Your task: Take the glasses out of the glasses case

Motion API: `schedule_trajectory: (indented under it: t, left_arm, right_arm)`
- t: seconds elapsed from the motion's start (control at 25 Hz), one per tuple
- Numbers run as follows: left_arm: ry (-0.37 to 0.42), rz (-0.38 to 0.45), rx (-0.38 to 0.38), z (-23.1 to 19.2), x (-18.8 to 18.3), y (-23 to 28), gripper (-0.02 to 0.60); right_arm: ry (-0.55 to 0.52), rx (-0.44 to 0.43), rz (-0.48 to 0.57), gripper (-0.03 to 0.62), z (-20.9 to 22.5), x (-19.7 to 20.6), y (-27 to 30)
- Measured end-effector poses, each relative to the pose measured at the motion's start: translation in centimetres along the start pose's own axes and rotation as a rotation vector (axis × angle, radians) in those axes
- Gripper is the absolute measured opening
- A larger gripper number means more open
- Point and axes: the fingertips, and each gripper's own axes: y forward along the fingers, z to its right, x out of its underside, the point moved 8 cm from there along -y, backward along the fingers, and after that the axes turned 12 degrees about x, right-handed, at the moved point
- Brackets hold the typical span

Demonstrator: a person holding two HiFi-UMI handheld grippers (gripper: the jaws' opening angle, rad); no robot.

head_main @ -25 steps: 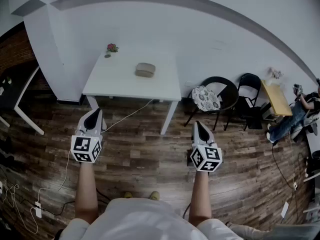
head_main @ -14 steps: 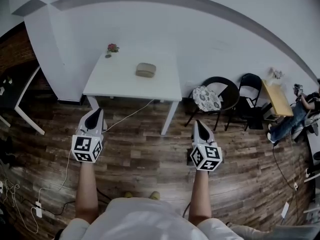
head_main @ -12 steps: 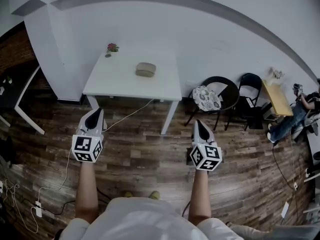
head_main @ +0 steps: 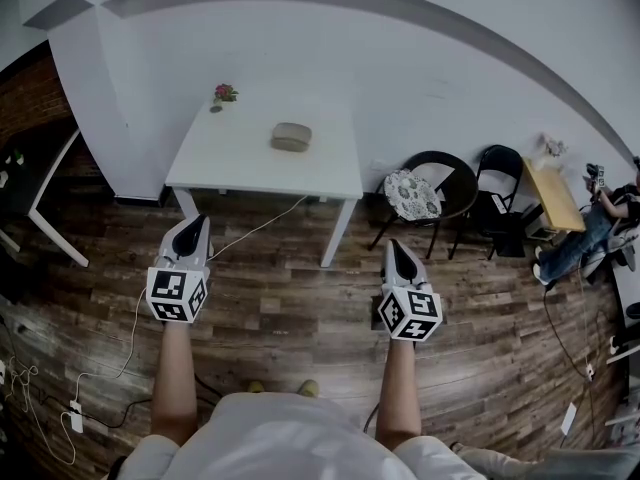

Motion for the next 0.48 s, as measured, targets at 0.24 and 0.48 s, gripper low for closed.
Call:
schedule_trajectory:
  t: [0.24,0.48]
  left_arm:
    - [0.001,-0.008,0.007,0.36,0.13,0.17,0.011]
    - [0.001,-0.012,0.004,0.29,0.07,0.46,0.012]
  right_arm:
    - [-0.004,0.002,-0.003,0.003,0.16,0.21,-0.15]
    - [0.000,-0.005,0.001,0.003,0.16,-0.05,0.21]
